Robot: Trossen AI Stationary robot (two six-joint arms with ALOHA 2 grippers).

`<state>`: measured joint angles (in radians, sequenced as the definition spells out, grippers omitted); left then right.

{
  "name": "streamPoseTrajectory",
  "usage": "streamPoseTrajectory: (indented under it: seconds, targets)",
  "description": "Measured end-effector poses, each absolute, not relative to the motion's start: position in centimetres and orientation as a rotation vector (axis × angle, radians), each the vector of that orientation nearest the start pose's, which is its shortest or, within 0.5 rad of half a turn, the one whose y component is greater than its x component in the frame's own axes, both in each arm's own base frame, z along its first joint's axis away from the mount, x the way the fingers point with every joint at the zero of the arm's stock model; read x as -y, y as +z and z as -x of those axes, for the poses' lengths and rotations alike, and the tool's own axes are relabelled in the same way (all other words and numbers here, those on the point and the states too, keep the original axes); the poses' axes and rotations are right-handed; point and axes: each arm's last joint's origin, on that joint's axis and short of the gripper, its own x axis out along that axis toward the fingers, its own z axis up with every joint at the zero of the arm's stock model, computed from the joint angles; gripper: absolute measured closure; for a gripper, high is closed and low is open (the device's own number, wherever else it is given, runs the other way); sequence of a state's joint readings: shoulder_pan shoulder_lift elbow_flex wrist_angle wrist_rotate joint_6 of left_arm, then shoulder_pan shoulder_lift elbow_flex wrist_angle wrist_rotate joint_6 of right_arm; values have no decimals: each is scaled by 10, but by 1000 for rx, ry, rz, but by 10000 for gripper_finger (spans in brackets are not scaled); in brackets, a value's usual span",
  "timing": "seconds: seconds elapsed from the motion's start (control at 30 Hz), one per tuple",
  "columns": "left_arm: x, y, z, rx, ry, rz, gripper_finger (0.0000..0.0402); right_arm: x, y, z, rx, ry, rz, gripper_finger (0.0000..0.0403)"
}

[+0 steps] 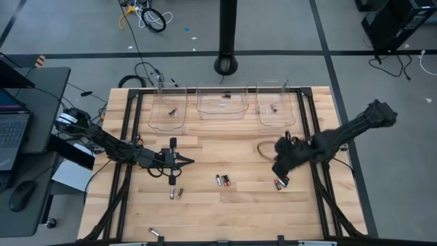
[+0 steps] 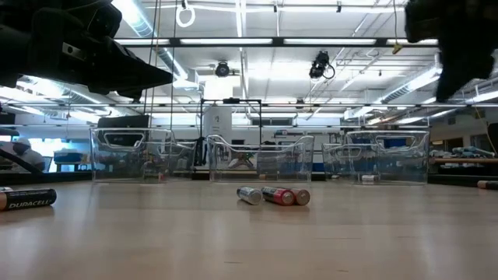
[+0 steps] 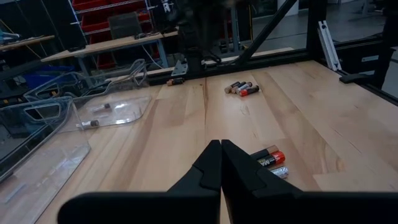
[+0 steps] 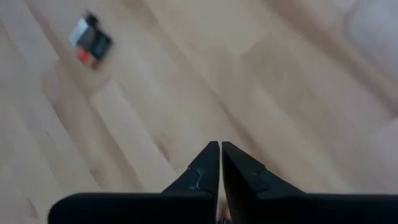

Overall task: Sort batteries
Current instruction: Put the black battery into the middle transparent bin

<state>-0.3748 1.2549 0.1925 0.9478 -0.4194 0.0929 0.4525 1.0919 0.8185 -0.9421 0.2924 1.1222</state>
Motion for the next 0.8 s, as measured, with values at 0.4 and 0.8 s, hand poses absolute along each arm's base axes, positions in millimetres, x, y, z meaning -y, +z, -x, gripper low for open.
streamPoseTrajectory:
  seconds: [0.4, 0.8]
  targets:
    - [63, 159, -193, -107, 40, -137, 392, -117, 192, -170, -1345, -629, -528, 298]
    - [63, 159, -193, -107, 40, -136, 392, -113, 173, -163, -1421, -622, -520, 267]
